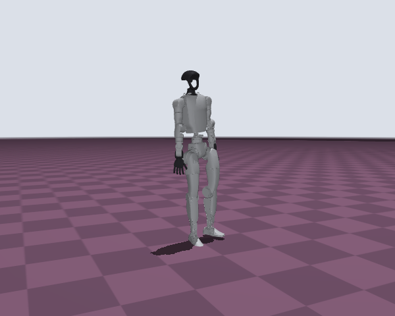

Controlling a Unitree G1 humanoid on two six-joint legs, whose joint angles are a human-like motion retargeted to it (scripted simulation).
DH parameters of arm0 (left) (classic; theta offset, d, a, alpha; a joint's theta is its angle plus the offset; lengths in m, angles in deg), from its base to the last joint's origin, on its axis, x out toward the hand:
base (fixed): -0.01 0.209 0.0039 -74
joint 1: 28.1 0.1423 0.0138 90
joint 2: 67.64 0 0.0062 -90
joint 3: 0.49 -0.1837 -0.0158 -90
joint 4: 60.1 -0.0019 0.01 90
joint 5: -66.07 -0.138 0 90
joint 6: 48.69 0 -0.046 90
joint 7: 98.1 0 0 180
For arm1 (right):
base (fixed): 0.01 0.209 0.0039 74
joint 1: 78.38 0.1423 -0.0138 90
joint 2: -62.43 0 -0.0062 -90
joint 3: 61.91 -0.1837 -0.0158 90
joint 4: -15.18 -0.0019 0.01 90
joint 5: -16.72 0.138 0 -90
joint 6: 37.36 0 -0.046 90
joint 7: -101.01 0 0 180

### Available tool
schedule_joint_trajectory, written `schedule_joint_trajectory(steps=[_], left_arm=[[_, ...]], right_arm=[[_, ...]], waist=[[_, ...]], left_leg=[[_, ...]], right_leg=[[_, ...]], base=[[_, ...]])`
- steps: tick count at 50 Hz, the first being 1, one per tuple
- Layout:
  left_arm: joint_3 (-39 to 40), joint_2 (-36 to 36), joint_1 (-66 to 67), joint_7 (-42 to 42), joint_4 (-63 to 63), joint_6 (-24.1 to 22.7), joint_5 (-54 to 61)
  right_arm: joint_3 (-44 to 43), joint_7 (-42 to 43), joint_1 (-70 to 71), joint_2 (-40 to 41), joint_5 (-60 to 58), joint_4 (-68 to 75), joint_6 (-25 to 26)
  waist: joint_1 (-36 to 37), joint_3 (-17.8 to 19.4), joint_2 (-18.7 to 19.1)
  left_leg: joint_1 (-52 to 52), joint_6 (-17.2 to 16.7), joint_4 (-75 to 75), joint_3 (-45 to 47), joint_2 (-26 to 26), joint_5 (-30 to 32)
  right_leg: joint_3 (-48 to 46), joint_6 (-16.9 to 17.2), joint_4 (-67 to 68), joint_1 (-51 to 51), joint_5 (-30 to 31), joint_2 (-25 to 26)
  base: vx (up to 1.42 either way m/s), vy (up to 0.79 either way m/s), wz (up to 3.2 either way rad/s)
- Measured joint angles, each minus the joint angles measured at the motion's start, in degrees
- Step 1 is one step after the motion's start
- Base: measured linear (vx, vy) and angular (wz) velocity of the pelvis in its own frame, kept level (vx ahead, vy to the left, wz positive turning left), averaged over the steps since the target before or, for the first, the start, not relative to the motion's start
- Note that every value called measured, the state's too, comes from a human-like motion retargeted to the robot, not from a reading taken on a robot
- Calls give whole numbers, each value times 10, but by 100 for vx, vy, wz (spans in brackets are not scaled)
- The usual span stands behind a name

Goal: In place motions

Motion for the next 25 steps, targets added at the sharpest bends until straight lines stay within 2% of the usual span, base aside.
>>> schedule_joint_trajectory(steps=[7, 14, 25], left_arm=[[-15, -9, 4, 6, -16, 1, -16], [-23, -20, 19, -25, -22, -12, -19], [-16, -10, 12, -9, -26, -1, -10]], right_arm=[[-6, 3, -2, -3, 6, 3, -1], [-7, 9, -7, -1, 8, 2, -2], [-4, 6, -6, -4, 6, 2, 0]], waist=[[-6, 1, 2], [-76, -3, 4], [-61, -1, 1]], left_leg=[[2, 1, -1, 2, -1, -1], [18, 6, -16, -61, -15, -3], [9, -4, -6, -51, -8, -2]], right_leg=[[3, 2, 1, -3, 2, -2], [-59, 8, 3, 7, -5, -14], [-49, 7, 2, 9, -4, -17]], base=[[0, 0, 5], [-1, 0, 75], [0, 0, 0]])
